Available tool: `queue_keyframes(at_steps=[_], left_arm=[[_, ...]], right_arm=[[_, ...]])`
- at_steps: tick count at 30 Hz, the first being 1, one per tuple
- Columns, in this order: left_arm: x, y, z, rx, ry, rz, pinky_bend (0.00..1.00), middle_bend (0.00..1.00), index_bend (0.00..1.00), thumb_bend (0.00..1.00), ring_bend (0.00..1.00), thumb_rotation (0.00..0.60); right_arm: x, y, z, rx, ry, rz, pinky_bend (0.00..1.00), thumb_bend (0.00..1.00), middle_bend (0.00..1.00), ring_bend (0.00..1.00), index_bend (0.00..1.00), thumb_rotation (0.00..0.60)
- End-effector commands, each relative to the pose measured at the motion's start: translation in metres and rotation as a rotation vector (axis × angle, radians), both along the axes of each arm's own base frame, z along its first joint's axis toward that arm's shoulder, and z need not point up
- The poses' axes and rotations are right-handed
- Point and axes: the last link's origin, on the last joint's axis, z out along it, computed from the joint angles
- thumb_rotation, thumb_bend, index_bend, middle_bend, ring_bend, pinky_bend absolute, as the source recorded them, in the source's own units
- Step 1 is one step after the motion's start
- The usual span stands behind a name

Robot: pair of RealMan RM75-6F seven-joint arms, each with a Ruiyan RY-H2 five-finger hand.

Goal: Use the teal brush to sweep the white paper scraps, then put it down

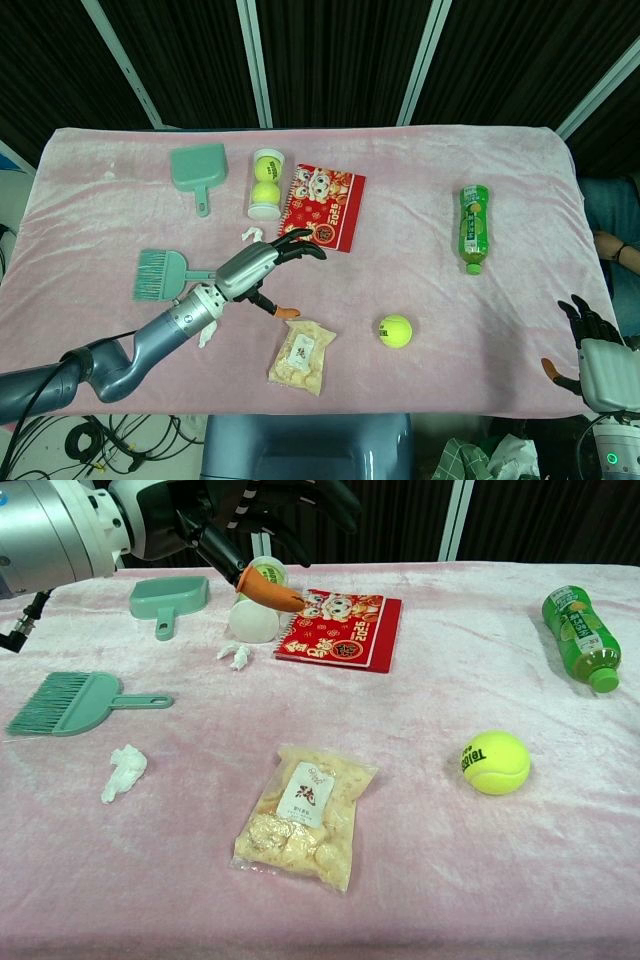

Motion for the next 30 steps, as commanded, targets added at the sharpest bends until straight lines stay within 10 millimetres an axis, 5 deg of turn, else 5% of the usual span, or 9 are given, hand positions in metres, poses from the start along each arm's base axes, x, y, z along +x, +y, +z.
queue_keyframes(at_steps=[1, 30], left_arm=[[-0.0001, 0.0002, -0.0003, 0.005, 0.003, -0.002, 0.27, 0.22, 0.23, 0.12, 0.03, 0.600], [-0.0099, 0.0062, 0.0021, 0.099, 0.098, -0.017, 0.28, 0.20, 0.23, 0.12, 0.06, 0.600]], right_arm=[[-0.0001, 0.0001, -0.0001, 0.002, 0.001, -0.001, 0.18, 0.16, 0.06, 0.14, 0.15, 0.600], [0.0003, 0.0003, -0.0001, 0.004, 0.001, 0.000, 0.18, 0.16, 0.06, 0.14, 0.16, 0.600]])
